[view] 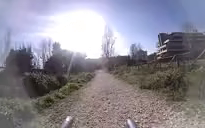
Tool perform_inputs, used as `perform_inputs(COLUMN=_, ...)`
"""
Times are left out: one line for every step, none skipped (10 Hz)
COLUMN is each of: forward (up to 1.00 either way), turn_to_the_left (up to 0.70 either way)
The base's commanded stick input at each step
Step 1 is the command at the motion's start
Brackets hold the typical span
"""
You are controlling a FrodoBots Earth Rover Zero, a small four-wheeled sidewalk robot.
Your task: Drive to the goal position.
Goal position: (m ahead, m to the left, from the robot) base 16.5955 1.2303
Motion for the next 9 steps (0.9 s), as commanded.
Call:
perform_inputs(forward=0.50, turn_to_the_left=0.00)
perform_inputs(forward=0.50, turn_to_the_left=0.00)
perform_inputs(forward=0.50, turn_to_the_left=0.00)
perform_inputs(forward=0.50, turn_to_the_left=0.00)
perform_inputs(forward=0.50, turn_to_the_left=0.00)
perform_inputs(forward=0.50, turn_to_the_left=0.00)
perform_inputs(forward=0.50, turn_to_the_left=0.00)
perform_inputs(forward=0.50, turn_to_the_left=0.00)
perform_inputs(forward=0.50, turn_to_the_left=0.00)
